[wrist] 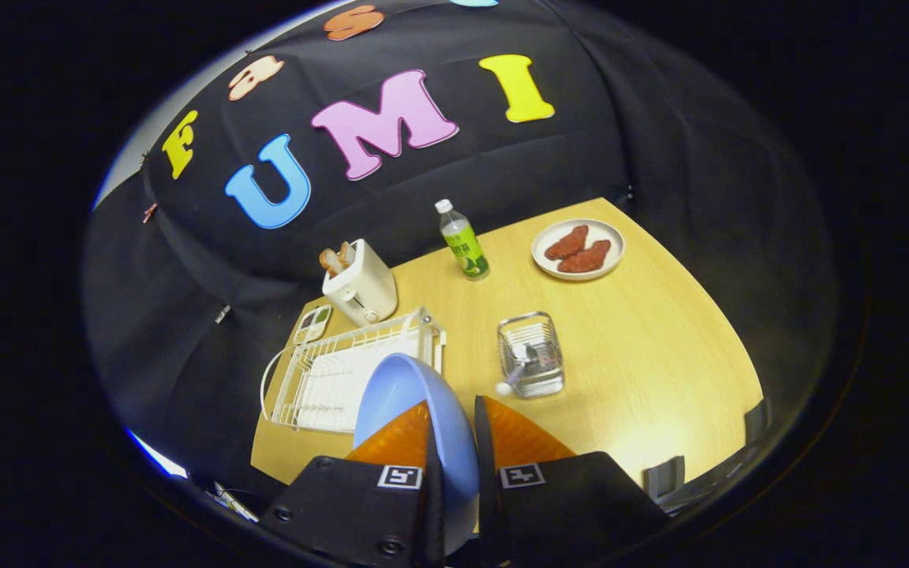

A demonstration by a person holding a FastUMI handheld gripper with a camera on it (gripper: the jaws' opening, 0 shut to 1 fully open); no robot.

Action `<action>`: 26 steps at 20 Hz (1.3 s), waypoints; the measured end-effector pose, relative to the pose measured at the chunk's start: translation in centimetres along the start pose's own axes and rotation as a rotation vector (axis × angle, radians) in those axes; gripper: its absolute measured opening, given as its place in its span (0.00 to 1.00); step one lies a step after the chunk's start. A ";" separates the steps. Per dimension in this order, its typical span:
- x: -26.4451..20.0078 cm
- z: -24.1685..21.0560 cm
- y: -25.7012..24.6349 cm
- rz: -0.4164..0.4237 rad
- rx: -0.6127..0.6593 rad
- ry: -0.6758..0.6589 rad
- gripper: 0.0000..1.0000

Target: Take the plate from the dish rack, then take the spoon from the basket and place it into the plate.

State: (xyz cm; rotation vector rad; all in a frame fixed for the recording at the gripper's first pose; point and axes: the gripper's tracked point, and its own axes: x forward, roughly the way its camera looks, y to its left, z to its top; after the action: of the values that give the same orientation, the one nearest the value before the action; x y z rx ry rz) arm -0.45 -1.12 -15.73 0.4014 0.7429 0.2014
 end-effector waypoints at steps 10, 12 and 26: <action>6.9 -7.2 -8.2 0.134 -0.019 0.230 0.21; 8.9 -8.4 -8.8 0.161 -0.015 0.267 0.21; 8.1 -2.8 -10.3 0.235 -0.396 0.008 0.98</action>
State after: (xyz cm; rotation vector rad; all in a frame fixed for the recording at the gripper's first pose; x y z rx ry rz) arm 3.86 -7.04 -26.95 0.1086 0.6439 0.5615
